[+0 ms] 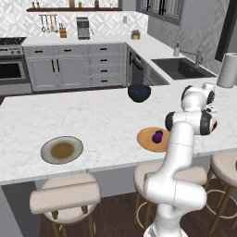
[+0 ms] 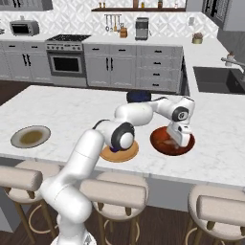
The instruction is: Pick the chicken drumstick and eggplant from their plates and place them in the bowl. Then put the bowl in the fridge.
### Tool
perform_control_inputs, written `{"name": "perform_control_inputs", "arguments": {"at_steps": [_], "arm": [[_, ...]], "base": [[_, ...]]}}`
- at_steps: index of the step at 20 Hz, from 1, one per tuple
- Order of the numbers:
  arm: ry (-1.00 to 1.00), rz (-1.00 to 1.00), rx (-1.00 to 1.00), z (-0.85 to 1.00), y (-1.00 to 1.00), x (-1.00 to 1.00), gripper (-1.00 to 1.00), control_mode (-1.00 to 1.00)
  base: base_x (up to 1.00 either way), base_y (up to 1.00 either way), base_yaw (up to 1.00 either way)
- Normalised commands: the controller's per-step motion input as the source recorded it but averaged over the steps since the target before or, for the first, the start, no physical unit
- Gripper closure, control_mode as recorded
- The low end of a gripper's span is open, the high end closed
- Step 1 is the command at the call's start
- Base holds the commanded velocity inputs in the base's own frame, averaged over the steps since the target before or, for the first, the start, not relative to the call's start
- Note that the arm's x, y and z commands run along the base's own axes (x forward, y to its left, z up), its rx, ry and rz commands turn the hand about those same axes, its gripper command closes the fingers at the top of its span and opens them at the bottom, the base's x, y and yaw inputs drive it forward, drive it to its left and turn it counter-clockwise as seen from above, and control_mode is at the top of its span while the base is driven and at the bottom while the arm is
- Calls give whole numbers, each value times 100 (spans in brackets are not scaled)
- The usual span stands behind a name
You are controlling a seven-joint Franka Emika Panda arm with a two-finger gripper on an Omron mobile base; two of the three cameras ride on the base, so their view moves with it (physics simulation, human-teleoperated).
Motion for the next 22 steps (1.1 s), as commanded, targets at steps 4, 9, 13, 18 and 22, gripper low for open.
{"name": "perform_control_inputs", "arguments": {"at_steps": [4, 9, 13, 18, 22], "arm": [[0, 0, 0, 10, 5, 0, -100, -100], [1, 0, -1, 35, 22, -1, -100, -100], [-1, 0, -2, 50, 51, -21, -100, -100], [0, 6, -7, 41, 94, -71, -100, -100], [-4, 15, -19, 0, 100, -100, -100, -100]], "base": [[0, 0, 0], [0, 0, 0], [0, 0, 0], [0, 0, 0], [0, 0, 0]]}}
